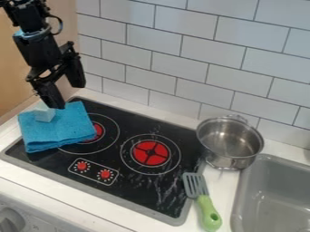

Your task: Placed the silver pot in beween the right and left burner.

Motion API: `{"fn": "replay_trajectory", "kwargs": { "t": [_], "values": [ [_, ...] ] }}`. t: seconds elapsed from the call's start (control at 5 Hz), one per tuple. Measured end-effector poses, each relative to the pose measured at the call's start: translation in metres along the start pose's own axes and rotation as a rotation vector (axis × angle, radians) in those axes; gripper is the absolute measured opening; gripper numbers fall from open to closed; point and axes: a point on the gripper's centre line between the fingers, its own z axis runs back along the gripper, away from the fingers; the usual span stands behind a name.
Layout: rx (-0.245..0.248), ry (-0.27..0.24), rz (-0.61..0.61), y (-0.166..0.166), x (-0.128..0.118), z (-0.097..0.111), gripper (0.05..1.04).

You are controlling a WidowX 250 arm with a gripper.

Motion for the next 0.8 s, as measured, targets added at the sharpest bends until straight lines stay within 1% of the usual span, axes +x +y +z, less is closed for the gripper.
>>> {"fn": "replay_trajectory", "kwargs": {
  "t": [0.2,0.4,0.6,0.8],
  "values": [
    [0.001,0.018,-0.113,-0.016,-0.029,-0.003,0.999],
    [0.020,0.056,-0.236,-0.023,-0.060,-0.008,0.999],
    [0.031,0.100,-0.338,-0.023,-0.079,-0.011,0.999],
    [0.036,0.149,-0.483,-0.022,-0.095,-0.012,0.999]
  ]
}}
